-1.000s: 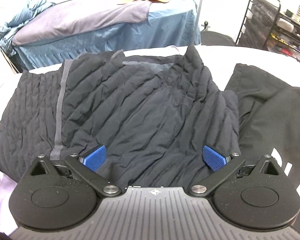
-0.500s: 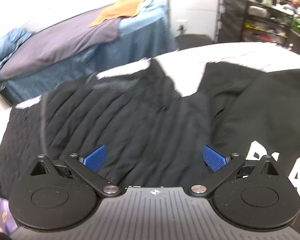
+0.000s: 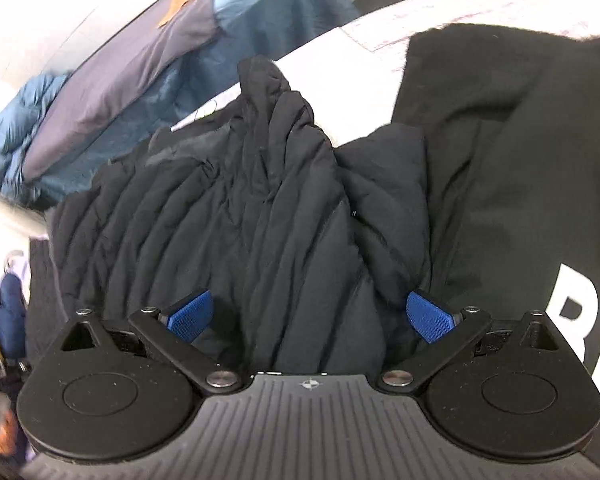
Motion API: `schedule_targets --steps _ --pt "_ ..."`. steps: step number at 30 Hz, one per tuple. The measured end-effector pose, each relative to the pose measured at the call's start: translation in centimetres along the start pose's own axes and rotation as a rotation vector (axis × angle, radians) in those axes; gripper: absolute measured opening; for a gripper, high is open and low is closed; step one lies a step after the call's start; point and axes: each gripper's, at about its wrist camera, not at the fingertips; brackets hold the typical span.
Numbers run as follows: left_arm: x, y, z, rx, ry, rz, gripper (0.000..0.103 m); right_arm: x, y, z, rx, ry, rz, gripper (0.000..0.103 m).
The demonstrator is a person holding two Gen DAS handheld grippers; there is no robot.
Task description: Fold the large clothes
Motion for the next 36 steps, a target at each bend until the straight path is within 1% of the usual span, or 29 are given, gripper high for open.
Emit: schedule_targets --steps 3,7,11,14,16,18,19,21,22,23,24,26,29,31,33,36 --pt "0.2 0.7 0.5 0.015 -0.008 -0.014 0.103 -0.6 1.1 0.8 0.023 0.037 -0.012 0.103" --pt "0.1 0.8 0.9 0.010 0.002 -0.024 0.103 -1.7 2.1 2.3 0.050 0.043 0.011 0.103" --pt "-0.8 0.3 0.9 -0.015 0.048 -0.029 0.103 -1.2 2.1 2.8 0.047 0.011 -0.021 0.103" --pt "-1.8 -0.6 0.7 -0.050 0.089 -0.025 0.103 -0.7 1.8 2.9 0.036 -0.017 -0.026 0.102" --pt "-2.5 -1.2 0.1 -0.072 0.097 -0.029 0.103 -0.4 1.4 2.8 0.021 -0.037 -0.021 0.097" --pt "-3.0 -1.9 -0.5 -0.095 0.105 -0.023 0.103 0.4 0.8 2.6 -0.004 -0.041 -0.018 0.081" --pt "-3.3 -2.2 -0.8 -0.106 0.106 -0.021 0.103 0.8 0.4 2.4 -0.019 -0.041 -0.015 0.076" --pt "-3.8 -2.7 -1.2 -0.120 0.107 -0.009 0.103 1.5 -0.6 1.5 -0.050 -0.039 -0.006 0.056" --pt "-3.9 -3.0 -1.5 -0.126 0.107 -0.001 0.103 1.7 -1.1 1.2 -0.066 -0.036 0.004 0.051" --pt "-4.0 -3.2 -1.7 -0.131 0.106 0.005 0.101 2.0 -1.6 0.7 -0.080 -0.030 0.013 0.043" --pt "-4.1 -3.3 -2.0 -0.136 0.100 0.012 0.099 2.2 -2.0 0.3 -0.092 -0.019 0.026 0.037" --pt "-4.2 -3.6 -2.8 -0.147 0.082 0.022 0.090 2.5 -2.9 -0.5 -0.112 0.009 0.053 0.031" --pt "-4.2 -4.5 -4.3 -0.172 0.041 0.038 0.082 3.3 -3.8 -2.2 -0.145 0.031 0.057 0.027" --pt "-4.1 -5.2 -5.5 -0.184 0.011 0.040 0.080 3.9 -4.4 -3.5 -0.169 0.054 0.059 0.025" --pt "-3.3 -6.3 -7.1 -0.182 -0.033 0.021 0.078 4.5 -5.0 -4.8 -0.188 0.088 0.064 0.024" --pt "-2.9 -8.6 -8.8 -0.166 -0.045 0.035 0.077 5.4 -6.3 -7.0 -0.197 0.114 0.061 0.024"
Point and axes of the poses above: each gripper's, at about its wrist camera, not at the fingertips, and z roughly the way its jaws point, x to its left, y to its top, and after that the axes turned 13 degrees about x, right-handed
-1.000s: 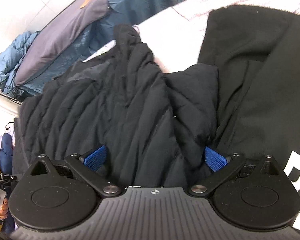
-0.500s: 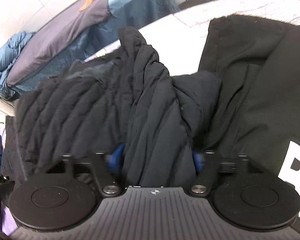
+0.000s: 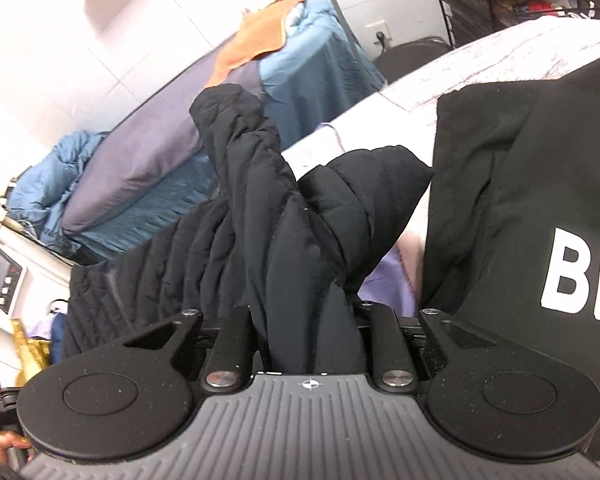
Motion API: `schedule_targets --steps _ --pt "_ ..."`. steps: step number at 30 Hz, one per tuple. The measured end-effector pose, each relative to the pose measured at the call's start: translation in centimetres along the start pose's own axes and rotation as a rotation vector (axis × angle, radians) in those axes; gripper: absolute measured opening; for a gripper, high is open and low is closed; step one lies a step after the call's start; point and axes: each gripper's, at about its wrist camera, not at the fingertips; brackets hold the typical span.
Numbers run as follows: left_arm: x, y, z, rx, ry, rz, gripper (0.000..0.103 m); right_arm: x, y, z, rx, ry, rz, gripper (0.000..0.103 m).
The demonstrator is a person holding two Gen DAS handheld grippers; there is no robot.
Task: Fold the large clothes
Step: 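Grasp the jacket hem with the right gripper while the left gripper grasps beside it, then lift the hem with both grippers, fold it over the jacket, open both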
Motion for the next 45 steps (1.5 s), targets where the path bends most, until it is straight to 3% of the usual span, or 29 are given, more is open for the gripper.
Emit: schedule_targets --steps 6,8,10,16,20,23,25,28,29,30,33,39,45 --pt "3.3 -4.7 0.5 0.101 0.027 -0.022 0.083 -0.2 -3.1 -3.4 0.086 0.013 0.023 0.024" --pt "4.2 -5.2 1.5 0.093 0.038 -0.035 0.090 -1.1 -4.5 -3.1 0.135 -0.014 0.028 0.026" --pt "4.7 -4.8 2.1 0.075 0.039 -0.049 0.103 -1.9 -6.1 -2.5 0.176 -0.047 0.047 0.029" --pt "5.7 -2.6 3.6 0.078 0.091 0.014 0.103 -4.5 -6.7 -1.3 0.162 -0.042 0.163 0.046" --pt "6.9 -1.5 5.4 0.128 0.052 -0.045 0.103 -4.5 -7.2 -1.2 0.177 -0.051 0.151 0.080" --pt "7.2 -1.7 5.9 0.115 0.036 -0.080 0.103 -4.7 -7.2 -0.1 0.204 -0.046 0.178 0.081" --pt "6.5 -2.4 5.8 0.088 0.048 -0.060 0.103 -4.9 -7.2 0.5 0.214 -0.063 0.186 0.080" --pt "5.4 -3.1 5.3 0.057 0.056 -0.046 0.101 -4.7 -7.8 0.7 0.199 -0.098 0.157 0.060" --pt "5.2 -3.3 4.9 0.047 0.048 -0.052 0.092 -4.5 -8.2 0.4 0.189 -0.099 0.150 0.050" --pt "4.8 -3.6 4.4 0.033 0.046 -0.052 0.090 -4.4 -8.5 0.2 0.178 -0.100 0.141 0.041" --pt "3.1 -4.7 2.8 -0.011 0.075 0.005 0.079 -3.2 -9.4 -0.8 0.136 -0.122 0.105 0.031" --pt "0.4 -6.2 -0.6 -0.094 0.071 0.118 0.075 0.2 -10.4 -2.9 0.065 -0.176 0.010 0.025" --pt "-3.7 -4.6 -3.6 -0.150 -0.015 0.189 0.075 1.9 -9.6 -6.6 0.005 -0.091 0.008 0.021"
Point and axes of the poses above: each gripper's, at about its wrist camera, not at the fingertips, and z roughly the way its jaws point, x to its left, y to its top, and after that the axes turned 13 degrees about x, right-handed
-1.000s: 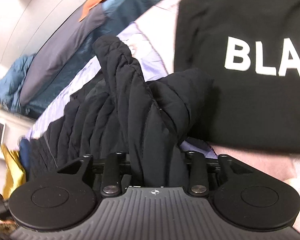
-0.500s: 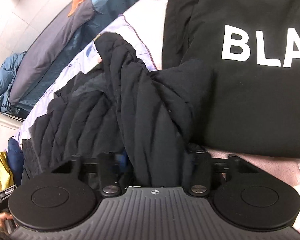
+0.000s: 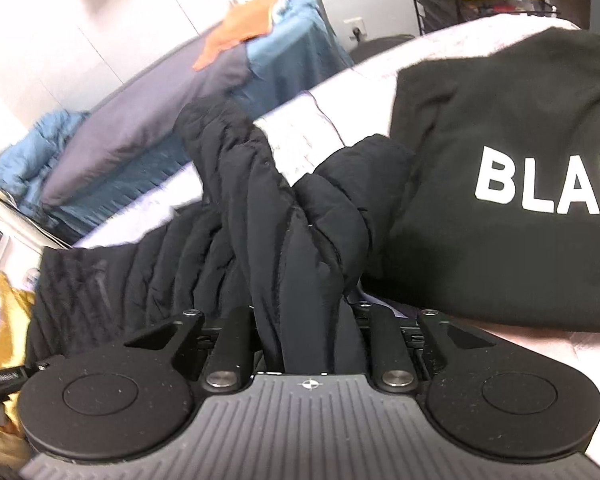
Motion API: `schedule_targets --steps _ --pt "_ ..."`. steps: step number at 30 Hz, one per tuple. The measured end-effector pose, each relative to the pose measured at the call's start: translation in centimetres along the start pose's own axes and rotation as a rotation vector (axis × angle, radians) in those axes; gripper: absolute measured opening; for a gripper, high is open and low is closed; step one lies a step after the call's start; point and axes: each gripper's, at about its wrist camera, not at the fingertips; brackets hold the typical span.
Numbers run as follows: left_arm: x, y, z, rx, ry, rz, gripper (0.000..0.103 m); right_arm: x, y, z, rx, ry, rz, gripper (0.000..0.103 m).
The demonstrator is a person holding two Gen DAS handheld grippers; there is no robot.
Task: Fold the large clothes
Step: 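Lift the hem with both grippers, fold it over the jacket, open both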
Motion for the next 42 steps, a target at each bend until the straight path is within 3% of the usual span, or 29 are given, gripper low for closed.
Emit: schedule_targets --steps 7,15,19,24,26,28,30,31,34,42 --pt "-8.4 5.5 0.9 -0.042 -0.119 0.225 0.072 -1.2 3.8 -7.6 -0.199 0.044 0.015 0.019" --pt "-21.5 9.6 6.5 -0.043 -0.273 0.421 0.071 -7.9 5.7 -17.4 -0.426 -0.097 0.090 0.019" --pt "-25.5 10.1 12.0 0.066 -0.278 0.432 0.072 -12.1 5.9 -20.8 -0.528 -0.201 0.147 0.019" --pt "-26.0 8.8 20.6 0.257 -0.146 0.402 0.072 -18.2 6.5 -19.0 -0.488 -0.319 0.252 0.020" --pt "-25.0 8.5 22.6 0.291 -0.105 0.395 0.073 -21.1 6.6 -16.3 -0.428 -0.336 0.330 0.021" --pt "-24.0 8.5 24.0 0.320 -0.098 0.368 0.081 -23.3 6.4 -13.6 -0.382 -0.363 0.395 0.022" --pt "-23.8 8.8 25.0 0.340 -0.089 0.374 0.088 -24.7 6.1 -11.7 -0.371 -0.385 0.440 0.028" --pt "-24.0 8.8 25.4 0.343 -0.075 0.383 0.098 -25.6 6.2 -11.0 -0.368 -0.374 0.473 0.030" --pt "-24.3 9.1 26.2 0.350 -0.057 0.403 0.098 -27.9 6.8 -9.3 -0.341 -0.358 0.558 0.041" --pt "-23.3 9.2 25.7 0.354 -0.044 0.395 0.103 -29.5 7.9 -6.0 -0.293 -0.421 0.585 0.064"
Point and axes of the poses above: each gripper's, at about its wrist camera, not at the fingertips, and z roughly the way its jaws point, x to its left, y to its top, and after that the axes turned 13 degrees about x, right-handed
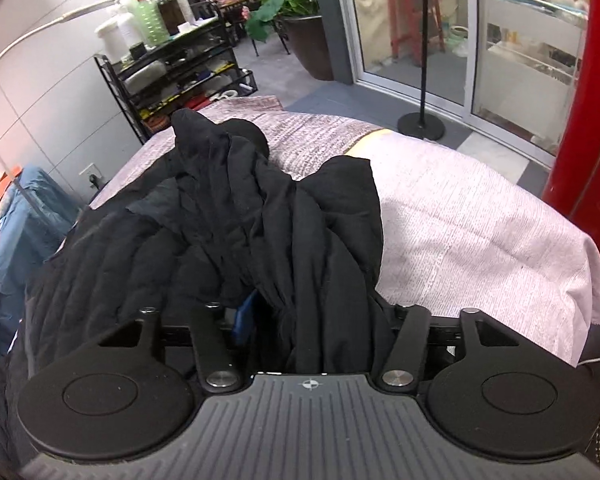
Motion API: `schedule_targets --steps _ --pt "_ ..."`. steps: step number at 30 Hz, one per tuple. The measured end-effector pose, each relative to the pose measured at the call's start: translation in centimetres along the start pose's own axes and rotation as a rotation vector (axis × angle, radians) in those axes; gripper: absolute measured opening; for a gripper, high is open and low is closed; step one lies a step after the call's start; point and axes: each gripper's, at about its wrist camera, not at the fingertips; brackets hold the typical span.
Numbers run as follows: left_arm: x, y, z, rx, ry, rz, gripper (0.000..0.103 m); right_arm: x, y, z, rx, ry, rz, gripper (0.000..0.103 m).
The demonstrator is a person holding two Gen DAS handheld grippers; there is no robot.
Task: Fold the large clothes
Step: 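Lift the hem with both grippers, fold it over the jacket, open both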
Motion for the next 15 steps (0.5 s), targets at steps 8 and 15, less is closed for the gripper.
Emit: schedule_targets --steps 8,15 --pt "-0.8 -1.2 -2.9 -0.043 0.171 0.076 0.103 -1.0 -0.7 -1.7 -0.009 -0.010 0.079 0.083" --pt "-1.6 -3.0 -6.4 -0.056 0.311 0.141 0.103 0.4 -2.7 -5.9 -0.111 -0.010 0.016 0.098"
Point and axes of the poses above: each gripper's, at about its wrist camera, not at the fingertips, and z roughly the way its jaws point, x to its left, y to its top, and after that the axes turned 13 degrees about x, right-handed
